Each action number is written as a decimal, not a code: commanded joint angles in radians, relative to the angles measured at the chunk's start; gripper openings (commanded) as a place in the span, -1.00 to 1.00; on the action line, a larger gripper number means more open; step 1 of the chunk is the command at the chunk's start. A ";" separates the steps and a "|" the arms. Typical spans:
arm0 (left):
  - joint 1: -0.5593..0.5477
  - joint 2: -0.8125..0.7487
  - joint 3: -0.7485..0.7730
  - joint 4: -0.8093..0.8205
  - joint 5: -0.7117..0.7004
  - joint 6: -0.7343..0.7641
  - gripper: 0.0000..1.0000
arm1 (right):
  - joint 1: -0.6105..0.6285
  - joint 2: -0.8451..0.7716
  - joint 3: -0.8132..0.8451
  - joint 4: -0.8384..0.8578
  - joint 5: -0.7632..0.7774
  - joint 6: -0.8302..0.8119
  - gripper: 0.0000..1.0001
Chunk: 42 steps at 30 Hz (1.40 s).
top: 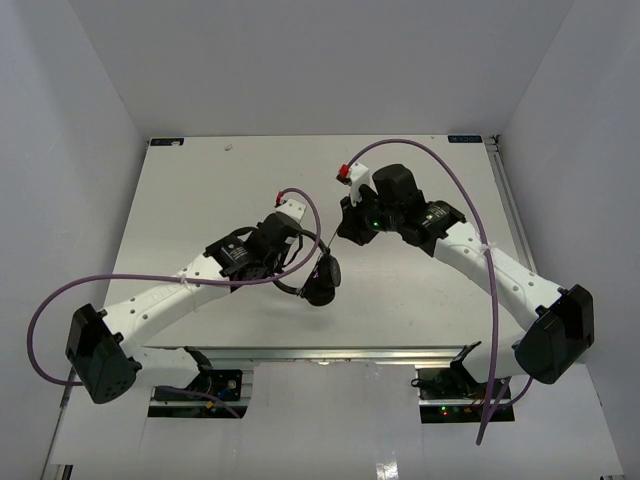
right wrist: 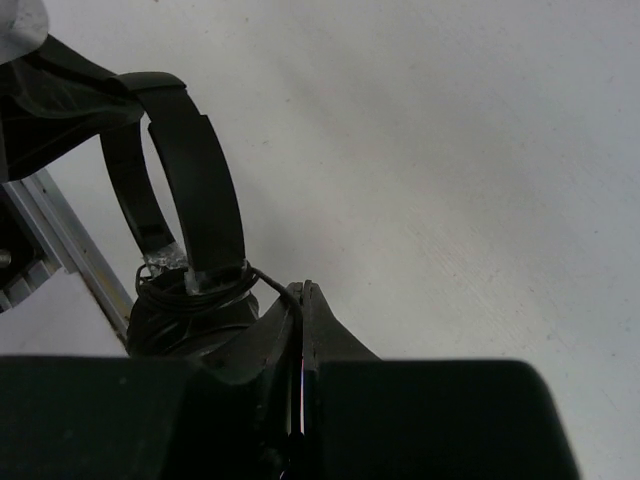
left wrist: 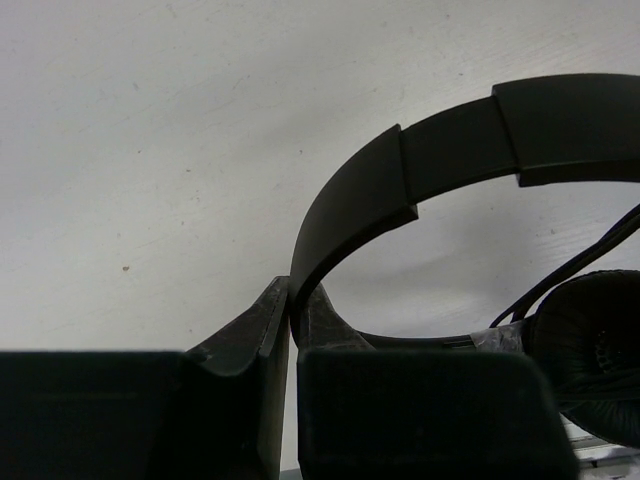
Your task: Wrap the headphones
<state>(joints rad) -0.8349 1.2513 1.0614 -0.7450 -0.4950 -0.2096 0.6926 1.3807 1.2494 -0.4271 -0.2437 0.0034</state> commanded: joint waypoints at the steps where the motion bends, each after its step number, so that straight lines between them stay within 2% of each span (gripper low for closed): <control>1: -0.004 0.031 0.040 -0.039 -0.080 -0.023 -1.00 | -0.003 0.001 0.058 0.019 -0.094 -0.012 -0.85; 10: -0.004 0.113 0.092 -0.085 -0.121 -0.149 -1.00 | 0.055 -0.017 0.014 0.061 -0.129 0.061 -0.85; 18: -0.004 0.152 0.131 -0.113 -0.134 -0.304 -1.00 | 0.148 -0.029 -0.109 0.212 -0.096 0.200 -0.85; 24: -0.006 0.124 0.142 -0.100 -0.128 -0.409 -1.00 | 0.208 0.002 -0.135 0.241 0.093 0.275 -0.81; 33: -0.004 0.015 0.110 -0.055 -0.088 -0.457 -1.00 | 0.279 0.022 -0.119 0.206 0.399 0.319 -0.66; 42: -0.005 -0.041 0.085 -0.029 -0.096 -0.463 -1.00 | 0.337 0.032 -0.101 0.175 0.542 0.338 -0.67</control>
<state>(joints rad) -0.8398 1.2650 1.1510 -0.8279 -0.5866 -0.6419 1.0143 1.4072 1.1128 -0.2373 0.1772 0.3216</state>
